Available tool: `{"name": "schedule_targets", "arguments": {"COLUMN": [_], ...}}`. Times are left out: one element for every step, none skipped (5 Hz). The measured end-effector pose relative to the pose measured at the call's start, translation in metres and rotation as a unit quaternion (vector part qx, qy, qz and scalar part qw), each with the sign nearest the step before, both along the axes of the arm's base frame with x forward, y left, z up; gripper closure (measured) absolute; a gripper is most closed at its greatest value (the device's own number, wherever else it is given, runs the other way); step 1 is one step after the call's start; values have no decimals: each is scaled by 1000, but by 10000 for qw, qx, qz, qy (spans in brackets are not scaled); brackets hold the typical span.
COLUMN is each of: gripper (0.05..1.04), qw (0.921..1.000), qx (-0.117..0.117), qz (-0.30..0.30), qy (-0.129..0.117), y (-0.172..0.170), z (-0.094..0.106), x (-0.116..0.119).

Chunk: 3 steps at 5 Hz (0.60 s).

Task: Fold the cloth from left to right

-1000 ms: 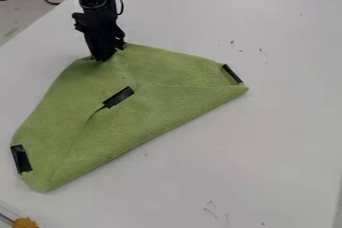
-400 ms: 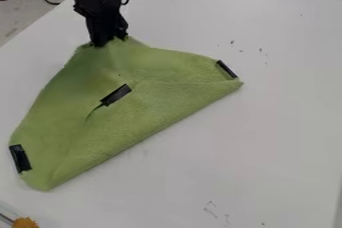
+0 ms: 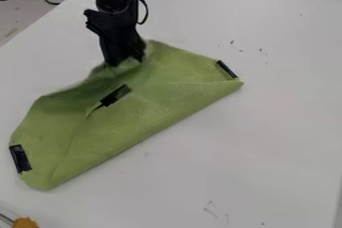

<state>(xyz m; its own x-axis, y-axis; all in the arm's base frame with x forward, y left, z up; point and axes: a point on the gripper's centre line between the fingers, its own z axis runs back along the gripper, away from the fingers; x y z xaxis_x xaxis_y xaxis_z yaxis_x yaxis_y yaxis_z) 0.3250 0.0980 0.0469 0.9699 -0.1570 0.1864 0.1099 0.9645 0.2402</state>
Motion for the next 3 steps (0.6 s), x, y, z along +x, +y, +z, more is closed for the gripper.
{"name": "schedule_targets", "arguments": {"gripper": [1015,989,822], "qw": [9995,9983,9975], "qx": [-306,-585,-681], "qz": [32,-16,-107], "qy": [101,45,128], "y": [-18,-35,-41], "z": [-21,-29,-33], "x": [-18,-21,-17]}}
